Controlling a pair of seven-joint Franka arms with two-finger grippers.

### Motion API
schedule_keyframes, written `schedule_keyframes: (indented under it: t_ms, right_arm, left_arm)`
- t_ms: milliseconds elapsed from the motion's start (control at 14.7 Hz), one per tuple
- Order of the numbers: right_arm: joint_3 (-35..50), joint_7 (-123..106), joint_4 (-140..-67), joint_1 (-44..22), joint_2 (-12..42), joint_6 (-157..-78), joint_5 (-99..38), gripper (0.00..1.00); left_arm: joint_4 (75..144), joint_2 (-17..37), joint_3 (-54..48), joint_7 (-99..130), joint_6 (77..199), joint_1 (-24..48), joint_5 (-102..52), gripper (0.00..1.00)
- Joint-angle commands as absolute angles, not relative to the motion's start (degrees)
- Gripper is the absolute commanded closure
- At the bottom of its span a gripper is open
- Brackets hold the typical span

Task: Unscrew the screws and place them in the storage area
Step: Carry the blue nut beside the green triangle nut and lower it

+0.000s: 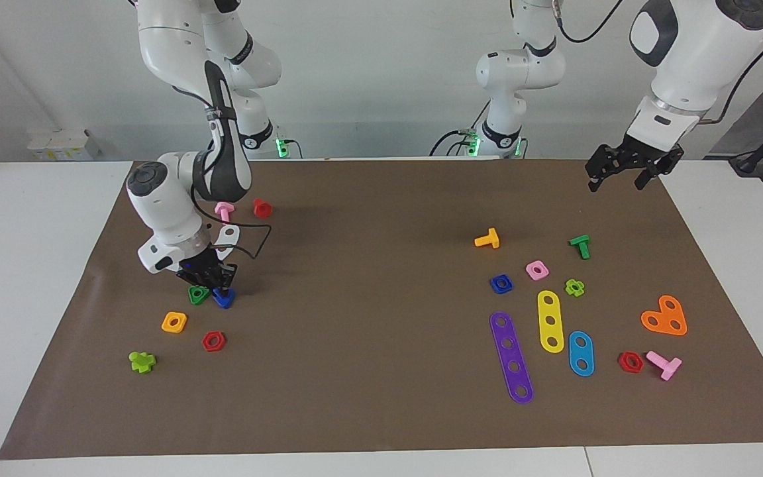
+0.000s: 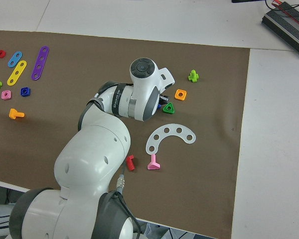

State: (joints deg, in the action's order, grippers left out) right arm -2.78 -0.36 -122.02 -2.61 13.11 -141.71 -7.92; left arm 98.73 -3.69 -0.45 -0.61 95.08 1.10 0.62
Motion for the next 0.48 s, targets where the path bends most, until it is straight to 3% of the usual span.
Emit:
schedule_keyframes:
  t_ms: [0, 68, 136, 204, 407]
  right_arm:
    - [-2.4, -2.3, -123.7, -2.2, 11.4, -142.4, -9.7, 1.0]
    - [-2.4, -2.3, -123.7, -2.2, 11.4, -142.4, -9.7, 1.0]
    - [-2.5, -1.5, -123.7, -2.3, 11.4, -142.5, -9.7, 0.46]
    - [-2.5, -1.0, -123.6, -2.5, 11.4, -142.1, -9.7, 0.0]
    - [-2.5, -0.6, -121.0, -2.5, 9.1, -139.6, -9.6, 0.0]
  left_arm:
    - [100.4, -5.0, -0.4, -0.7, 95.8, 1.1, 1.7, 0.0]
    - [100.4, -5.0, -0.4, -0.7, 95.8, 1.1, 1.7, 0.0]
    - [100.4, -5.0, -0.4, -0.7, 95.8, 1.1, 1.7, 0.0]
    - [100.4, -5.0, -0.4, -0.7, 95.8, 1.1, 1.7, 0.0]
    - [100.4, -5.0, -0.4, -0.7, 95.8, 1.1, 1.7, 0.0]
